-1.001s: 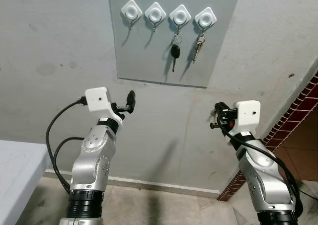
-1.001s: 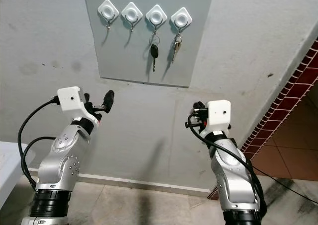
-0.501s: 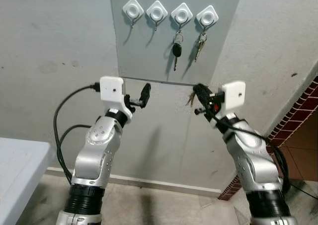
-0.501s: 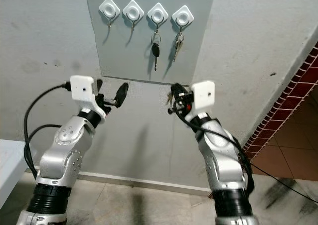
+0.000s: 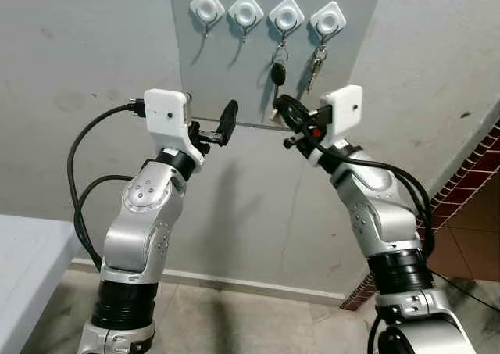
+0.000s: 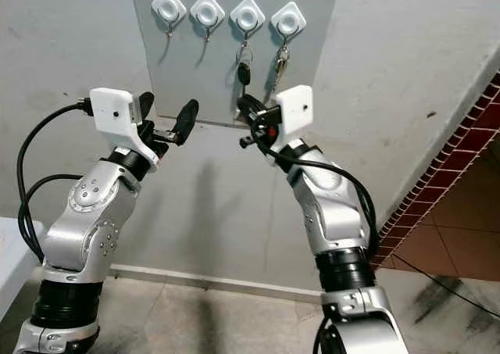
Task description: Hang keys on a hook
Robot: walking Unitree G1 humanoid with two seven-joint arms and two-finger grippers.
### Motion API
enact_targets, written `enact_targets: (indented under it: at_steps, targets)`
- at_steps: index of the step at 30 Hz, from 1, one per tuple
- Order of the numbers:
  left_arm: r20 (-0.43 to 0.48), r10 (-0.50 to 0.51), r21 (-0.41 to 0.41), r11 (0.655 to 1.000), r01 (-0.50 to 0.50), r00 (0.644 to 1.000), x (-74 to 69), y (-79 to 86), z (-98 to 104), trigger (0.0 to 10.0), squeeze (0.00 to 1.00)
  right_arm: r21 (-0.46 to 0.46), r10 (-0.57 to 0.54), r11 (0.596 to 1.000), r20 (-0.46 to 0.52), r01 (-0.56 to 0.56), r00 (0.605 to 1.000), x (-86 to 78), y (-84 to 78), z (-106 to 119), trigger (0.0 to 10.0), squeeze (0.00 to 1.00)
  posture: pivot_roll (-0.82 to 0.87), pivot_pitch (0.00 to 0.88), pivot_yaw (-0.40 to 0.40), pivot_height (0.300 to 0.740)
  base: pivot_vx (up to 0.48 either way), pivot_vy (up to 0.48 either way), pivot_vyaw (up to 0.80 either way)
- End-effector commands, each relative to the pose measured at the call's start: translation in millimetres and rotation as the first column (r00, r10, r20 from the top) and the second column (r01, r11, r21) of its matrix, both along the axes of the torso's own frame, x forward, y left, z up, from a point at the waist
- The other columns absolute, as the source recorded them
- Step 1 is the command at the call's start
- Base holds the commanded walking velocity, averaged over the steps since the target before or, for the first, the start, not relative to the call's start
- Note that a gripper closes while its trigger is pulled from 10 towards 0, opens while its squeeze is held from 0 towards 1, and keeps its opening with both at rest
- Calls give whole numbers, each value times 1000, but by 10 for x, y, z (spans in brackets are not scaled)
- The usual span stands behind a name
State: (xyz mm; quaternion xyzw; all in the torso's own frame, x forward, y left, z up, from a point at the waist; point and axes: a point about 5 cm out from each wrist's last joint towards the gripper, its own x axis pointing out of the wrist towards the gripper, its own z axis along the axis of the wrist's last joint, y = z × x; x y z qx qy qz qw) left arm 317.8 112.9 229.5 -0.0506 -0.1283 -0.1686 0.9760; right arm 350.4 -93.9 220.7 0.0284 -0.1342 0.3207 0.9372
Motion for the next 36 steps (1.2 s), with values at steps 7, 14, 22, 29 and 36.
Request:
enact_targets:
  at_steps: [7,14,22,29,36]
  targets:
    - [35,-31,15,999,31,999,-39,-41,86,10000,0,39,38,998,53,-40,998,91,101,181,10000,0,44,25,-55,715,0,0,0]
    - [38,-55,5,998,55,998,-56,-77,114,10000,0,62,43,997,76,-48,996,189,183,312,10000,0,48,28,-56,715,0,0,0]
    - [35,-63,1,998,63,997,-89,-90,119,10000,0,90,42,995,89,-51,995,321,254,433,10000,0,57,29,-59,715,0,0,0]
    - [27,-64,-3,998,64,998,-114,-98,112,10000,0,121,42,991,81,-52,996,406,318,494,10000,0,65,37,-61,715,0,0,0]
    - [18,-68,-4,998,69,997,-131,-114,105,10000,0,147,40,988,69,-50,997,461,380,534,10000,0,70,45,-59,715,0,0,0]
